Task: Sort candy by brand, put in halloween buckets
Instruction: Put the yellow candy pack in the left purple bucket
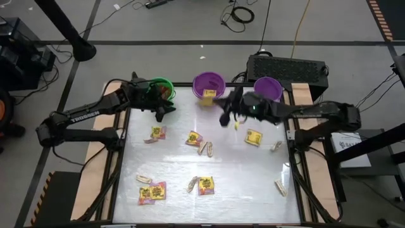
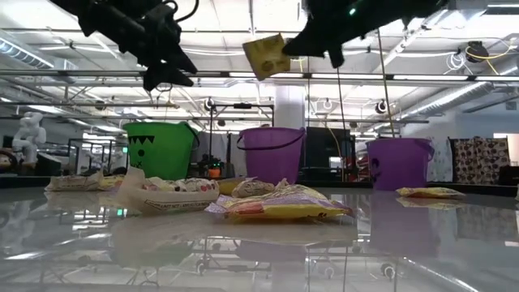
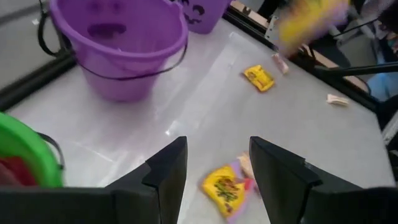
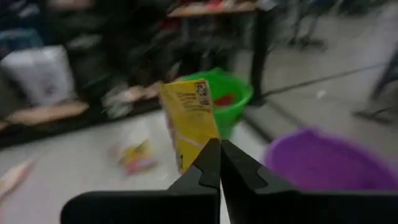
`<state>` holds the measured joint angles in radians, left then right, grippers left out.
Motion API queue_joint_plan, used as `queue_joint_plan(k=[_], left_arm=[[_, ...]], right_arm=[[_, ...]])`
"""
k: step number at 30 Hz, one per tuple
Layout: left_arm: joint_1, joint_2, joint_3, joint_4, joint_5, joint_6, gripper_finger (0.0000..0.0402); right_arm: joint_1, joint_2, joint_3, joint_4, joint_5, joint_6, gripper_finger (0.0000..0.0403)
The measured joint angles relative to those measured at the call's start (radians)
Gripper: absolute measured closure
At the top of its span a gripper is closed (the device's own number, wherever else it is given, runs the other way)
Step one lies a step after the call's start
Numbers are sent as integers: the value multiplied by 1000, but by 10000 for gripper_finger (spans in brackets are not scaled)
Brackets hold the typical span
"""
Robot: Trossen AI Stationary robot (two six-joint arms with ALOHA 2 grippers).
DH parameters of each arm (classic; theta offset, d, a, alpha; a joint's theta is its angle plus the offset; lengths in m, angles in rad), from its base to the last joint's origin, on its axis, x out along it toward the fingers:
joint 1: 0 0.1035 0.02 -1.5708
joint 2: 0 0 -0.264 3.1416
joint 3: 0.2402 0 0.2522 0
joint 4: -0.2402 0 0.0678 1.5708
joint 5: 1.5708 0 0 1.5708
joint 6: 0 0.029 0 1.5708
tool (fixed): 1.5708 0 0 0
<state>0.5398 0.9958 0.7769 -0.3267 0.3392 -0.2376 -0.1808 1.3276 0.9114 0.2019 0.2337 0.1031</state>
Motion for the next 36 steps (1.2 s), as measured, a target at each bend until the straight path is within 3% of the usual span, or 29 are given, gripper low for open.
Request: queue_joint_plan(k=[5, 8, 13, 19, 24, 36], left_arm=[[-39, 0, 0, -5, -5, -70, 221], [-68, -1, 1, -43, -11, -72, 221], [-90, -12, 1, -263, -57, -80, 221], [-96, -11, 1, -546, -210, -98, 221], [-97, -11, 1, -683, -304, -97, 221], [-97, -11, 1, -723, -355, -48, 221]], right_arm=[[-170, 74, 4, 147, -1, 44, 403], [-240, 114, 16, 127, -40, 90, 403], [-313, 180, 69, 40, -160, 128, 402], [-356, 248, 198, -193, -162, 139, 402], [-364, 278, 264, -252, -161, 112, 402], [-363, 280, 275, -314, -157, 131, 364]])
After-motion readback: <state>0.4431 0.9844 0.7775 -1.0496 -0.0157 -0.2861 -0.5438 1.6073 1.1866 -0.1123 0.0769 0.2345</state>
